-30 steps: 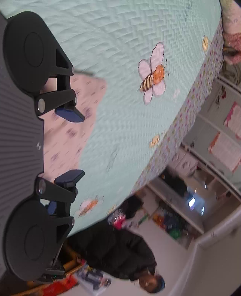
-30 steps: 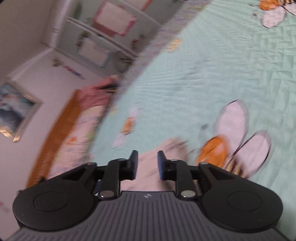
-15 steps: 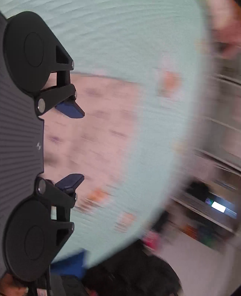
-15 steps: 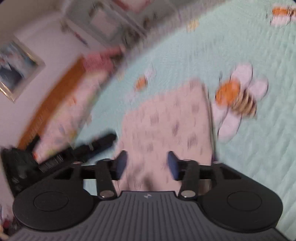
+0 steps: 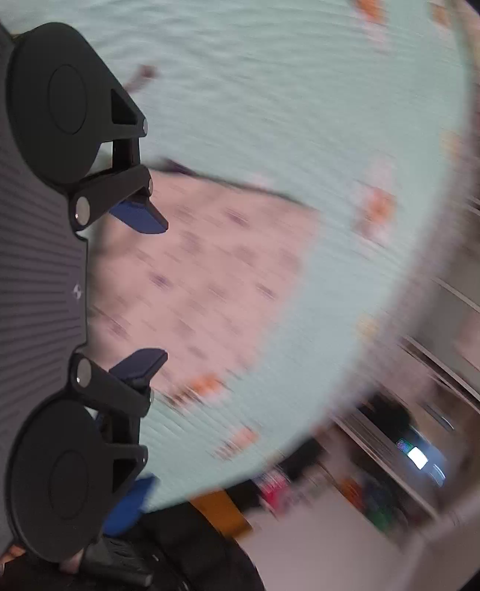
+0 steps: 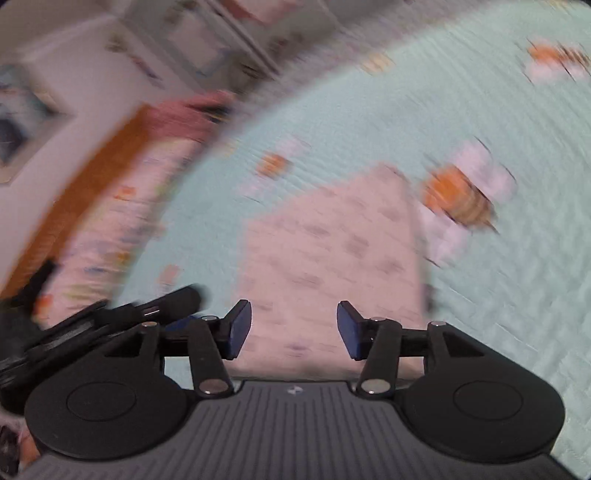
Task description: Fold clothes
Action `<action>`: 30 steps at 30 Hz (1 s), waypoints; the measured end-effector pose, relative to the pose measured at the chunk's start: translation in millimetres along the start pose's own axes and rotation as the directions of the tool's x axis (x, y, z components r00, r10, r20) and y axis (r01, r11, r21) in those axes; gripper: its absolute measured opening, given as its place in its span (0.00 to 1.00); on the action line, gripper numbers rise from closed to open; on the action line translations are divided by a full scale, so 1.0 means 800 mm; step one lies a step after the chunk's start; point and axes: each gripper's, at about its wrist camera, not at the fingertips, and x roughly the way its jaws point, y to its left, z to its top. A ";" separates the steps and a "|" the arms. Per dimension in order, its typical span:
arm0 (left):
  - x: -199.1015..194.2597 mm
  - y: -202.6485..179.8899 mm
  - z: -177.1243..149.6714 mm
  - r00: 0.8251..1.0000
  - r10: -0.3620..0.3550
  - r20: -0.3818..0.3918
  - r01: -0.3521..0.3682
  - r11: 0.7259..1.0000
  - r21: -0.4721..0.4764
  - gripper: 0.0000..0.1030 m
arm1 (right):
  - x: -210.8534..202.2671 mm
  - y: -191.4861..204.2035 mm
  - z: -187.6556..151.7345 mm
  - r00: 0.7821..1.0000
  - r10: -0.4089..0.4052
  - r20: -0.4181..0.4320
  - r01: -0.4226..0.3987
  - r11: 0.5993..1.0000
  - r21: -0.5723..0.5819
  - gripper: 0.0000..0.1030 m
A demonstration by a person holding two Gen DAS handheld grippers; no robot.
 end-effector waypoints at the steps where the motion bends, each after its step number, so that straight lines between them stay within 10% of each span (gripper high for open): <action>1: -0.006 0.008 -0.002 1.000 -0.020 0.009 0.021 1.000 -0.023 0.64 | 0.003 -0.008 0.001 0.999 -0.049 -0.023 0.049 0.999 0.024 0.49; 5: -0.031 0.028 0.000 0.998 0.002 0.056 0.002 0.997 -0.072 0.67 | -0.053 -0.006 0.039 0.992 -0.025 0.121 0.028 0.999 -0.019 0.50; 8: -0.044 0.032 0.001 0.995 0.021 0.094 -0.013 0.996 -0.087 0.68 | -0.104 0.032 0.082 0.947 0.003 0.322 0.052 0.986 -0.161 0.56; 11: -0.050 0.042 0.004 0.985 0.089 0.145 -0.080 0.995 -0.066 0.70 | -0.125 0.060 0.107 0.906 0.077 0.417 0.035 0.967 -0.254 0.83; 18: -0.011 0.096 0.020 0.998 0.055 0.031 -0.050 0.988 -0.149 0.70 | -0.026 -0.057 0.069 0.993 0.085 0.086 -0.088 0.996 0.032 0.83; 30: 0.055 0.095 0.053 0.973 -0.215 -0.089 0.199 0.966 -0.164 0.91 | 0.045 -0.107 0.033 0.936 0.351 0.010 -0.343 0.906 0.249 0.84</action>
